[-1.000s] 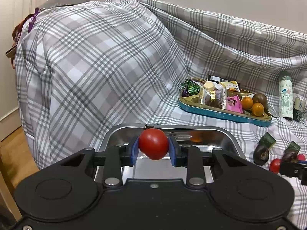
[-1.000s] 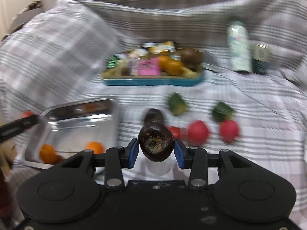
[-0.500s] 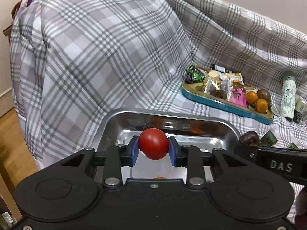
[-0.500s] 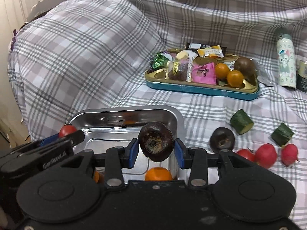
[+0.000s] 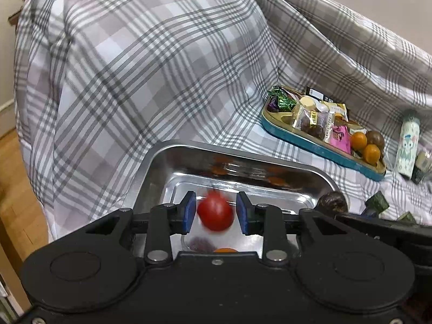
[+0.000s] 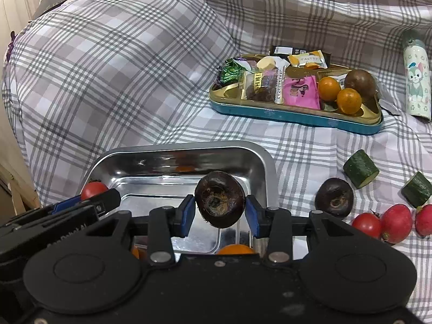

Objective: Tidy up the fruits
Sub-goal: 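Open the left tool to drop the tomato while the right tool drops the dark fruit, then move the left tool to a dark brown fruit while the right tool approaches a cucumber piece, then grasp the dark brown fruit with the left tool while the right tool grasps the green cucumber piece, then carry the dark brown fruit and cucumber piece over the steel tray with both tools, then open the left tool over the steel tray while the right tool releases the cucumber piece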

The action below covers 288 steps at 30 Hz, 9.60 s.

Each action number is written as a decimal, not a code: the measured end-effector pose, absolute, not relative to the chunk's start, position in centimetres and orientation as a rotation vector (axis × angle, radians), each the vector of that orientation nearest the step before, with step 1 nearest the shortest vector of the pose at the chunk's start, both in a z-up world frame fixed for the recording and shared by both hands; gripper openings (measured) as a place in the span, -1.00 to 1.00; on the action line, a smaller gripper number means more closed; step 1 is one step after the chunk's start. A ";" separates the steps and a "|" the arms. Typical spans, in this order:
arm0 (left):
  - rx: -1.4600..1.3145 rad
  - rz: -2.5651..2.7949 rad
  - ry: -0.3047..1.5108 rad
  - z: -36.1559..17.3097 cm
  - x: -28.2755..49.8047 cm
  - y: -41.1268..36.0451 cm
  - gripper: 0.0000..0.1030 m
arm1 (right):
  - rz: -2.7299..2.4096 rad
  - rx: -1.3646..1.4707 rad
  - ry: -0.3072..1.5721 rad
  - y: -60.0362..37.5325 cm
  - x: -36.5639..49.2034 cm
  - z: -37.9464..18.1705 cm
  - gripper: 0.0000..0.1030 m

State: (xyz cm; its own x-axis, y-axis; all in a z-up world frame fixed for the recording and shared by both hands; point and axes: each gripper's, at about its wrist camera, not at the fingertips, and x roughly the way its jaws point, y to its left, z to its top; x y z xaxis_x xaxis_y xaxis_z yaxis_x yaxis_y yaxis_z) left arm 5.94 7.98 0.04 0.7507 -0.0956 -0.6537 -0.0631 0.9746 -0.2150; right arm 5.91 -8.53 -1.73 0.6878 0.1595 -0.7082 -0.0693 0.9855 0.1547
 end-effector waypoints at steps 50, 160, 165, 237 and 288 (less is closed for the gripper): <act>-0.049 0.010 0.765 -0.3 6.6 5.4 -0.11 | 0.086 0.140 0.809 -14.8 4.5 -0.3 -0.15; 0.022 -0.648 0.629 -2.6 6.6 -13.8 -0.11 | -0.280 0.329 0.813 -31.0 7.3 -3.6 0.01; 0.017 -0.662 0.648 -2.9 6.7 -14.1 -0.08 | -0.251 0.327 0.843 -30.7 7.7 -4.1 -0.13; -0.100 -0.029 0.656 1.5 5.4 0.8 0.01 | 0.100 0.190 0.581 -19.1 4.2 2.6 -0.24; -0.228 0.180 0.732 0.0 6.1 7.1 -0.02 | 0.396 0.037 0.716 -9.1 3.7 -1.0 -0.21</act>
